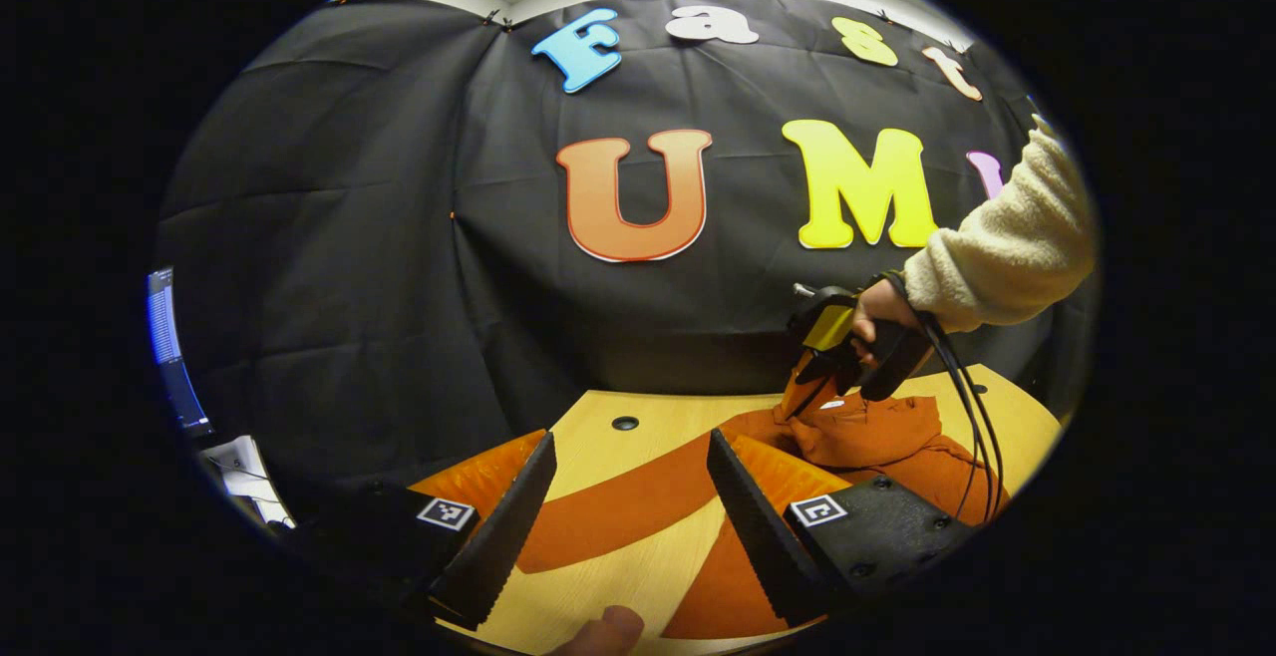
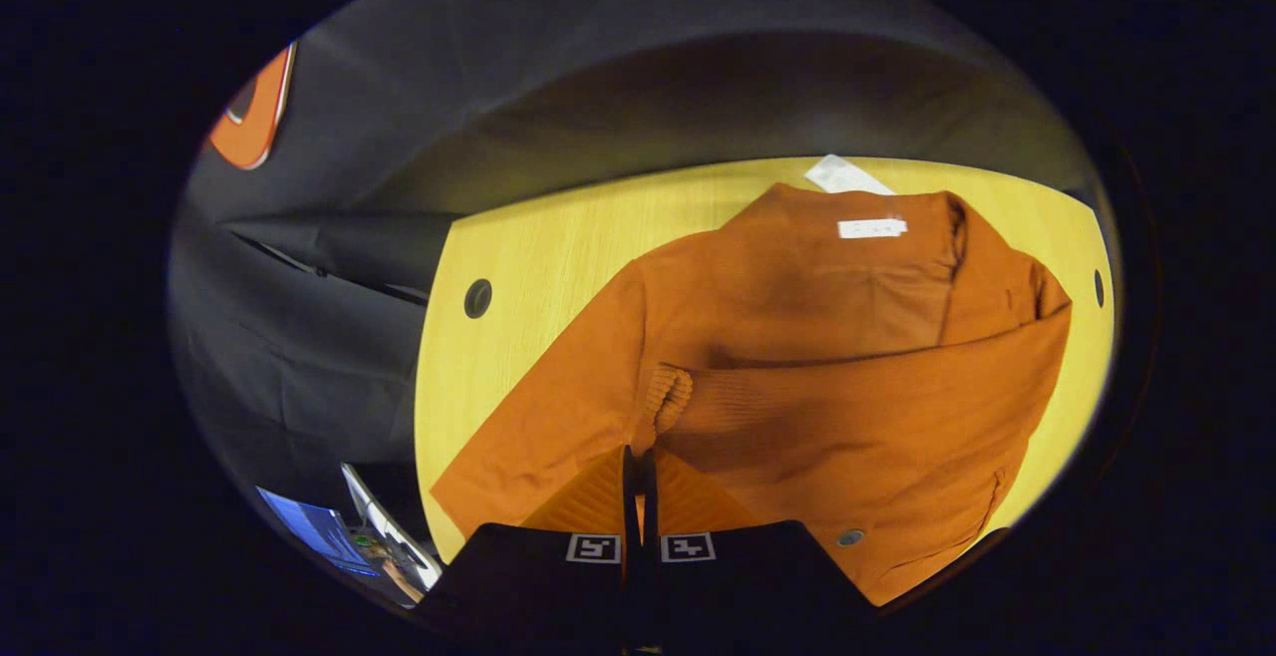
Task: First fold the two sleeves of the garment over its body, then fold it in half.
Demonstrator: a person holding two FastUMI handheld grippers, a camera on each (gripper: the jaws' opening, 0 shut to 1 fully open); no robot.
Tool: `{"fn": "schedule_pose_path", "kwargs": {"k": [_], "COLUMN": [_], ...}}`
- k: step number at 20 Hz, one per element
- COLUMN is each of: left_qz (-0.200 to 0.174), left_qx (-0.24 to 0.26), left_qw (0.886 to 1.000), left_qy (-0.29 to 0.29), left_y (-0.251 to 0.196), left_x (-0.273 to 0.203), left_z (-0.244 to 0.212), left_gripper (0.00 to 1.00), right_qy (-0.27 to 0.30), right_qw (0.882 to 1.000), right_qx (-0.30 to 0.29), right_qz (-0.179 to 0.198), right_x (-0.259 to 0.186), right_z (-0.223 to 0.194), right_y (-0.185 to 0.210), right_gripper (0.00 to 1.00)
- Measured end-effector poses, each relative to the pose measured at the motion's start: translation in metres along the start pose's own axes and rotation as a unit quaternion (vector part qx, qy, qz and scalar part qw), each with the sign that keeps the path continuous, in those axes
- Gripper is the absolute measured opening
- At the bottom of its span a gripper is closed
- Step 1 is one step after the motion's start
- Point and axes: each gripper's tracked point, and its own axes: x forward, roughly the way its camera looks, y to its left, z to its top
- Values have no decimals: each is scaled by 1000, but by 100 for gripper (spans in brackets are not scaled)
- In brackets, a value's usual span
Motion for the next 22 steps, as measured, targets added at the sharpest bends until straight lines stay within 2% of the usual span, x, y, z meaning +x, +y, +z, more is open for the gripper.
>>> {"fn": "schedule_pose_path", "kwargs": {"k": [3,7,8,10,11,13,16,19,20,22], "left_qz": [13,32,39,45,49,63,99,143,160,193], "left_qx": [2,-1,-4,-6,-6,-7,-4,-31,-46,-74], "left_qw": [1000,999,998,998,997,995,991,979,973,958], "left_qy": [24,37,38,48,56,71,94,139,159,201], "left_y": [8,18,22,25,27,38,63,96,108,128], "left_x": [5,9,11,15,18,23,37,47,51,58], "left_z": [-19,-30,-32,-39,-43,-55,-75,-107,-122,-146], "left_gripper": [99,99,99,99,99,99,99,99,99,99], "right_qy": [9,10,6,0,0,-2,-6,-5,-6,-10], "right_qw": [1000,999,999,1000,1000,999,1000,999,998,996], "right_qx": [-23,-27,-24,-15,-18,-27,-26,-48,-57,-81], "right_qz": [-19,-43,-45,-23,-15,-21,1,22,27,24], "right_x": [35,52,49,45,39,25,6,-21,-29,-45], "right_z": [-1,1,3,4,6,3,-4,-24,-29,-42], "right_y": [11,6,5,13,17,16,21,15,11,-4], "right_gripper": [0,0,6,4,24,33,96,95,94,97]}}
